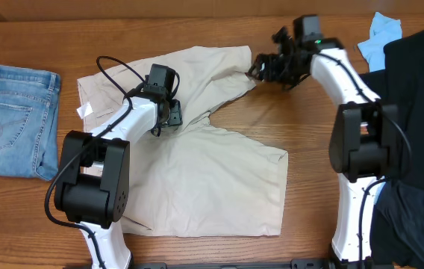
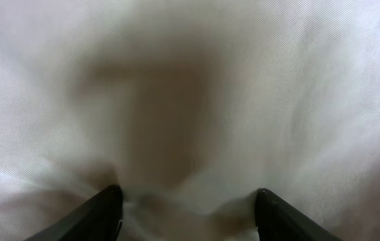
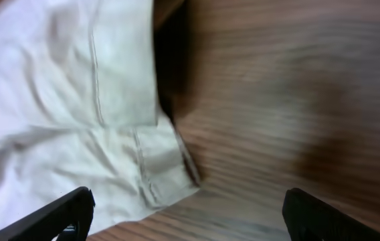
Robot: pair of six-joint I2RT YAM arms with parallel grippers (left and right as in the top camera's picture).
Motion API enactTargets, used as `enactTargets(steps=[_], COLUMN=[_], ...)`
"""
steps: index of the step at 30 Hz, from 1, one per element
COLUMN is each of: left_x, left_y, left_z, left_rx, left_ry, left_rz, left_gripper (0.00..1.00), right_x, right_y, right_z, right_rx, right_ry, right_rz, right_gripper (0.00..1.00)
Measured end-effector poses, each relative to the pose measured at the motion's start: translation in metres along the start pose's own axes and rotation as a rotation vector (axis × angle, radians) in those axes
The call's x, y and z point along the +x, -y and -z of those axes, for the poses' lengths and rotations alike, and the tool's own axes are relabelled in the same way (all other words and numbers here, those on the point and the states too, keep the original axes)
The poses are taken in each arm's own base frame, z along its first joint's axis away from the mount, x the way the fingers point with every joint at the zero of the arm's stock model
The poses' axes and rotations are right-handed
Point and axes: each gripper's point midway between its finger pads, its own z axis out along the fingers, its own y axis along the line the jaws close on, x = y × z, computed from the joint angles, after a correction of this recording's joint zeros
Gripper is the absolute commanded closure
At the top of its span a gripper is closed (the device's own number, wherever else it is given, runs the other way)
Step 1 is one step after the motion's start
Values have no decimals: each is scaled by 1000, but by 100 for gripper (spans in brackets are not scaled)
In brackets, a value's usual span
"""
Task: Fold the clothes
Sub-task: 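Pull the shorts leg rightward with the right gripper to flatten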
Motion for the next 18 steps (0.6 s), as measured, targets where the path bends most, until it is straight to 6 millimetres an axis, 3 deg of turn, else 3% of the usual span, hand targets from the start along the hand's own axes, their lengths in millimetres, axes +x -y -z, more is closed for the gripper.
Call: enactTargets(steps=[3, 9, 11, 15, 18], left_x=[0, 0, 0, 0, 0], left_y=[0, 0, 0, 0, 0], left_z=[0, 0, 0, 0, 0], left_rx=[0, 0, 0, 0, -1], left_ry=[0, 0, 0, -1, -2], left_rz=[0, 0, 0, 0, 0], left_gripper=[33, 33, 33, 33, 33], right_x=[12, 6, 5, 10, 17], right_y=[-8, -23, -24, -19, -14], right_z=[-17, -29, -30, -33, -35], right_rx=[22, 23, 25, 54, 71], right_ry=[-14, 31, 38, 29, 4], right_rz=[32, 59, 48, -1, -27], right_gripper=[7, 13, 27, 78, 94])
